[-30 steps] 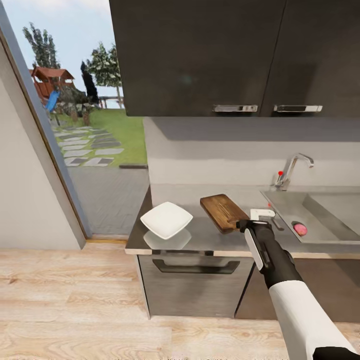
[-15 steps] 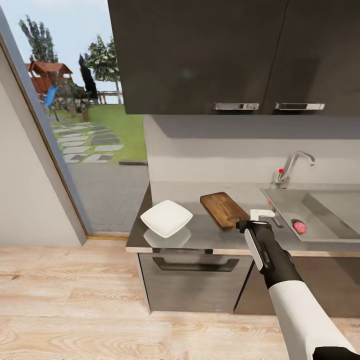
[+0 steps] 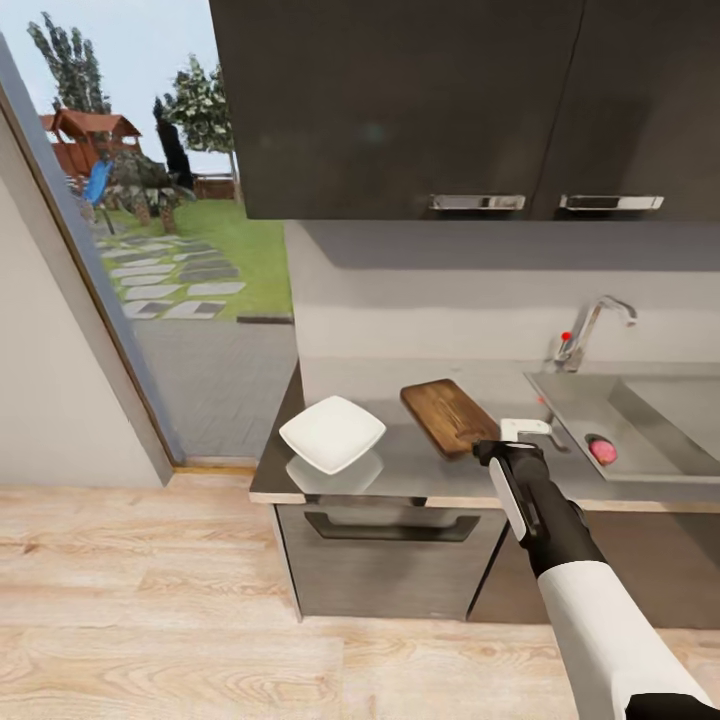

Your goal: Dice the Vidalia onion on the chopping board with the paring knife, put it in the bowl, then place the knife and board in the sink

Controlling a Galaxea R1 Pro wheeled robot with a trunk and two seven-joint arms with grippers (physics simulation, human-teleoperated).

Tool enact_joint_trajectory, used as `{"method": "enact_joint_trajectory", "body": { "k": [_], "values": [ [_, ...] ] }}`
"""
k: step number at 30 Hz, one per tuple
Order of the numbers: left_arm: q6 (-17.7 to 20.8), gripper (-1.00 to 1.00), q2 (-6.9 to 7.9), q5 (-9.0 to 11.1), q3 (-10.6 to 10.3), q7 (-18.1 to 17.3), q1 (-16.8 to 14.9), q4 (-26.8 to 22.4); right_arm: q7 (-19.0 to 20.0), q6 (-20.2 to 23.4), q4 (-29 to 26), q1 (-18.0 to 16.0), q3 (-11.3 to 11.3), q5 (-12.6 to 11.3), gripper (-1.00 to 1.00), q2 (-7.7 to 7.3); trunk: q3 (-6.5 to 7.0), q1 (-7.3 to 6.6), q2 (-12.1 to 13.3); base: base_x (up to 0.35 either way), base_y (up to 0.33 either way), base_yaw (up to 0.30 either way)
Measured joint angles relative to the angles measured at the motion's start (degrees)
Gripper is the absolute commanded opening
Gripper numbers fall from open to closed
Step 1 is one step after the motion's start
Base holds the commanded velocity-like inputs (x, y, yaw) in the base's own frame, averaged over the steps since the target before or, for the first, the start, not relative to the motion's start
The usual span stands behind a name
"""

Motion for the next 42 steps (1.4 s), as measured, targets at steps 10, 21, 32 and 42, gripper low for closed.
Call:
{"method": "enact_joint_trajectory", "body": {
  "k": [10,21,32,42],
  "values": [
    [0.0,1.00,0.00,0.0,0.0,0.0,0.0,0.0,0.0,0.0,0.0,0.0,0.0,-0.1,1.00,0.03,-0.93,-0.01,0.0,0.288,0.000,0.000],
    [-0.1,1.00,0.01,-0.1,-0.1,0.0,0.0,0.0,0.0,0.0,0.0,0.0,0.0,-0.1,1.00,-0.01,-1.28,0.02,0.0,0.054,0.000,0.000],
    [-0.1,1.00,0.00,-0.1,-0.1,0.0,0.0,0.0,0.0,0.0,0.0,0.0,-6.7,-0.1,1.00,0.05,-1.29,0.02,0.0,0.000,0.000,0.000],
    [-0.1,1.00,0.05,-0.1,-0.1,0.0,0.0,0.0,0.0,0.0,0.1,0.0,-7.8,-0.1,1.00,0.19,-1.29,0.01,0.0,0.022,0.026,0.000]
  ]
}}
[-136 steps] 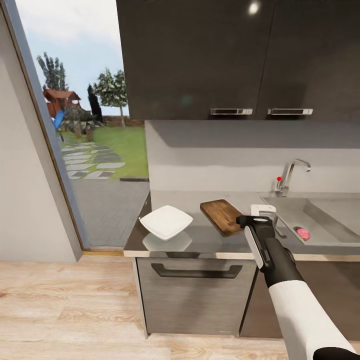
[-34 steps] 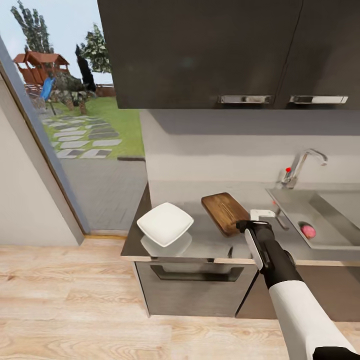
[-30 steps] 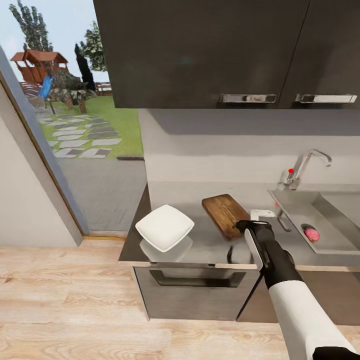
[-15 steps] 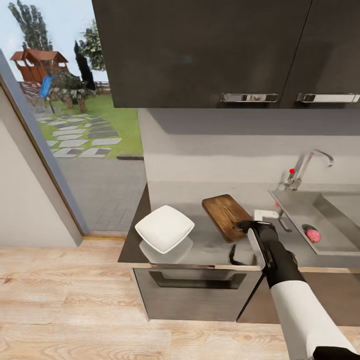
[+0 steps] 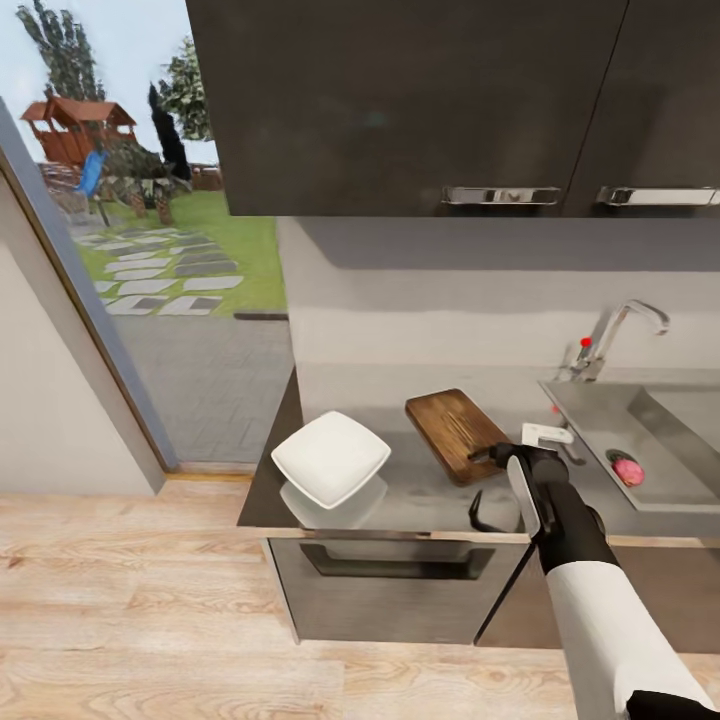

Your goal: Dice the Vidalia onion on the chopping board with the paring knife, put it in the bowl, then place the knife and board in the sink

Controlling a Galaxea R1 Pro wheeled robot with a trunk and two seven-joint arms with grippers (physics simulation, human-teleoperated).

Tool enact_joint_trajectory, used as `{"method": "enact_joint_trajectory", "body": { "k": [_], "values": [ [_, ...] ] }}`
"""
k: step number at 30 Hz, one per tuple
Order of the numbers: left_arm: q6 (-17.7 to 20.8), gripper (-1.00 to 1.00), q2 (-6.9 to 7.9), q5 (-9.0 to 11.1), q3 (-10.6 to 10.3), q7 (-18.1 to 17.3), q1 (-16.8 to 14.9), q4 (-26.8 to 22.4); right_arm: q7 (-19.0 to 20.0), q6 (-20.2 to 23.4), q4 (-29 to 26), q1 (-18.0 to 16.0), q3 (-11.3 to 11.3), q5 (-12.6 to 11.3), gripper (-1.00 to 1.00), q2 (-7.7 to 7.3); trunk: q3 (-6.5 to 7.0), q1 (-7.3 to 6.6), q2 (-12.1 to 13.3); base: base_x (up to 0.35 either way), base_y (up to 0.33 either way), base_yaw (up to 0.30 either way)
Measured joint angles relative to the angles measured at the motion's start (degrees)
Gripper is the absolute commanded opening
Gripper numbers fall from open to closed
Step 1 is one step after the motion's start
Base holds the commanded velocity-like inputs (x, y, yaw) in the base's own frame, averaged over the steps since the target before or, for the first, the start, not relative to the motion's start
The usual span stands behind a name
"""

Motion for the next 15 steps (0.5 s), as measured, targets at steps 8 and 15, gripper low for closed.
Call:
{"method": "enact_joint_trajectory", "body": {
  "k": [8,15],
  "values": [
    [0.0,1.00,0.00,0.0,0.0,0.0,0.0,0.0,0.0,0.0,0.0,0.0,0.0,0.0,1.00,0.03,0.00,0.01,0.0,0.019,0.017,0.000],
    [0.0,1.00,0.03,0.0,0.0,0.0,0.0,0.1,0.0,0.0,0.0,0.0,0.0,0.0,1.00,0.00,0.00,0.00,0.0,0.058,0.027,0.000]
  ]
}}
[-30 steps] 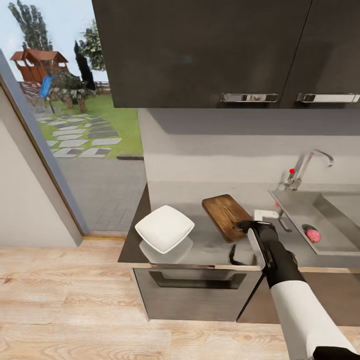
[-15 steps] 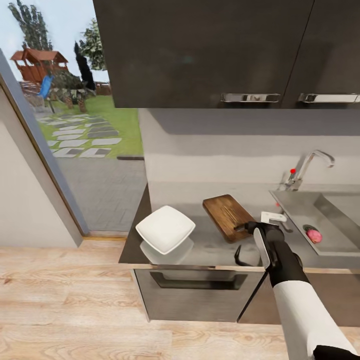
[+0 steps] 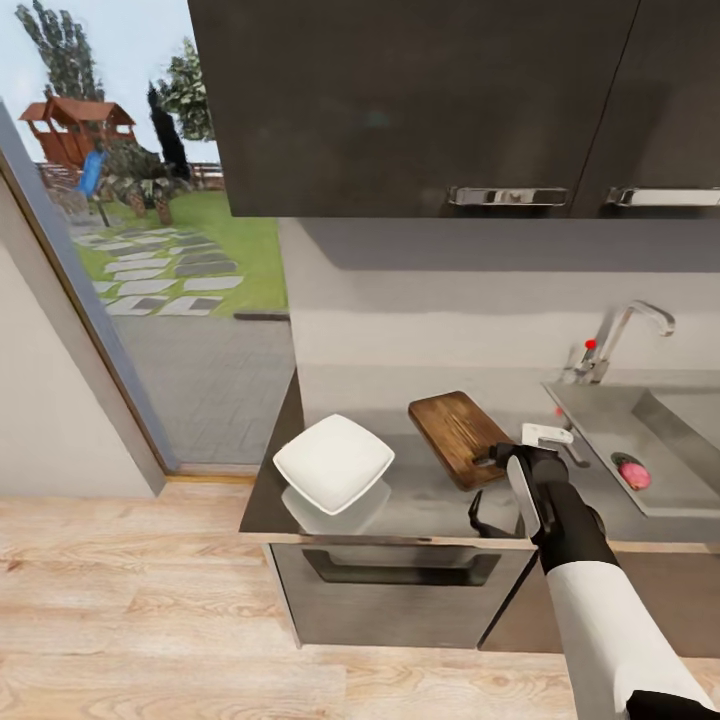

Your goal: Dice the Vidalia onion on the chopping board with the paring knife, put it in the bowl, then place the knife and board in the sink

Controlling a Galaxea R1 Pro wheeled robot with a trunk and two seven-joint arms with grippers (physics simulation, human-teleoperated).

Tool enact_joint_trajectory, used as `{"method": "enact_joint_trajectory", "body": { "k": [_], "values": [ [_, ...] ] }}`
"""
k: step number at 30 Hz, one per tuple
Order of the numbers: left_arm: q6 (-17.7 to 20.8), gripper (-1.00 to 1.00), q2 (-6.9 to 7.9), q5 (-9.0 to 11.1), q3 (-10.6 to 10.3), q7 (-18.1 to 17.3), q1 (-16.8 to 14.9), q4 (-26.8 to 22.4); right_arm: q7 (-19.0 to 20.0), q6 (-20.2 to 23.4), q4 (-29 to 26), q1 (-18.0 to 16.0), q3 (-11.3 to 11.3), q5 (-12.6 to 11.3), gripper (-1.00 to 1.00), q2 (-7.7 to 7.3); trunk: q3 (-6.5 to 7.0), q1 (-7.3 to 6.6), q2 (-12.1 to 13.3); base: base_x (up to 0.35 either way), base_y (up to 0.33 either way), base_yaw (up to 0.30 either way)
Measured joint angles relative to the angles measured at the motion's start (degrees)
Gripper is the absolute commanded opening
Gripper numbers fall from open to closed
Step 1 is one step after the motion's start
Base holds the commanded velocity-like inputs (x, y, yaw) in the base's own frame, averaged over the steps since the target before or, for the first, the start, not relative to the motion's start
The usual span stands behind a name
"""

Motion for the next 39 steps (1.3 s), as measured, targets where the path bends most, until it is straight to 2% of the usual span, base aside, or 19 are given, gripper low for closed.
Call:
{"method": "enact_joint_trajectory", "body": {
  "k": [23,39],
  "values": [
    [0.0,1.00,0.00,0.0,0.0,0.0,0.0,0.0,0.0,0.0,0.6,0.0,-0.1,0.0,1.00,-0.13,-0.04,0.01,0.0,0.003,0.001,0.000],
    [0.0,1.00,0.00,0.0,0.0,0.0,0.0,0.0,0.0,0.0,0.6,0.0,-0.1,0.0,1.00,-0.18,-1.08,0.00,0.0,0.017,0.000,0.000]
  ]
}}
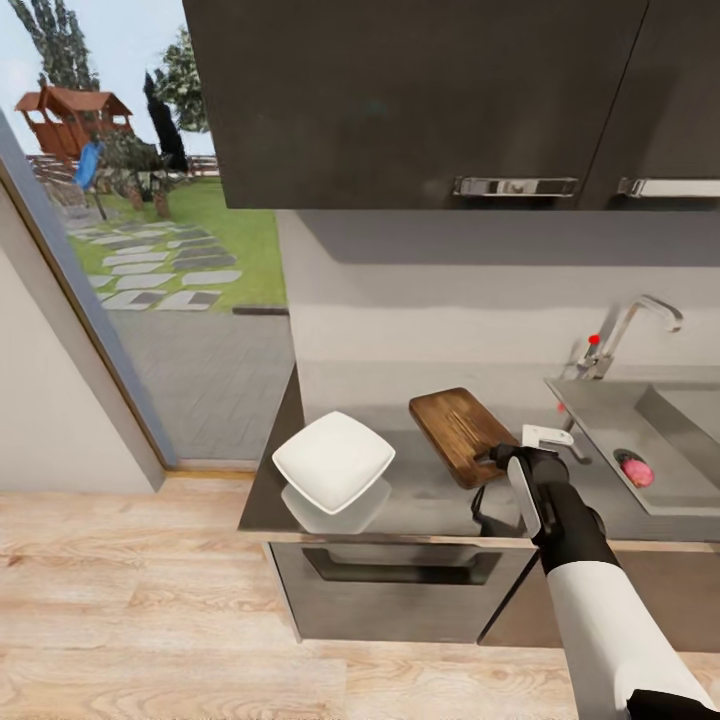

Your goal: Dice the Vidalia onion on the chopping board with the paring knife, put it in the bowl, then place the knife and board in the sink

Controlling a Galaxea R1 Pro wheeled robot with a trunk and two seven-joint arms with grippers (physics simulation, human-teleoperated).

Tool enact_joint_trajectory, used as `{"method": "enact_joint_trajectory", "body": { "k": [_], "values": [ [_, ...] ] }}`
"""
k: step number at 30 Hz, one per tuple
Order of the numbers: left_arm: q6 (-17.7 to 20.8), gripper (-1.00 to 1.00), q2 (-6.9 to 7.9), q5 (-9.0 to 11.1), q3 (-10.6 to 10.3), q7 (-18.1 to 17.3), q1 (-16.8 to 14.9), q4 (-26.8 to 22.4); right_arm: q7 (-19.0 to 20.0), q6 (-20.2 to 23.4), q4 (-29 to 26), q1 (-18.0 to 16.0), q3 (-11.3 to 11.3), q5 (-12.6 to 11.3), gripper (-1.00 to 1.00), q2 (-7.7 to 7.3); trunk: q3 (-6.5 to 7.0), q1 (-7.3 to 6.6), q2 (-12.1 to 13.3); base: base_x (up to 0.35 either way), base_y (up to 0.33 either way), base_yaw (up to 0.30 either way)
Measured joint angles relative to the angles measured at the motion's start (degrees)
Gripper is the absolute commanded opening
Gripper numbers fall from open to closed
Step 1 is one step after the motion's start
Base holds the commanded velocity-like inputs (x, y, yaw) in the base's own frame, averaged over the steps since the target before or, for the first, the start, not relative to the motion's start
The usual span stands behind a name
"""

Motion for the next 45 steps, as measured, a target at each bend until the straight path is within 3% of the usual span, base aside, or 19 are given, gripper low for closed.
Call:
{"method": "enact_joint_trajectory", "body": {
  "k": [45],
  "values": [
    [0.0,1.00,0.00,0.0,-0.1,0.0,0.0,0.0,0.0,0.0,0.0,0.0,-0.1,0.0,1.00,-0.03,-3.54,0.01,0.0,0.017,0.021,0.000]
  ]
}}
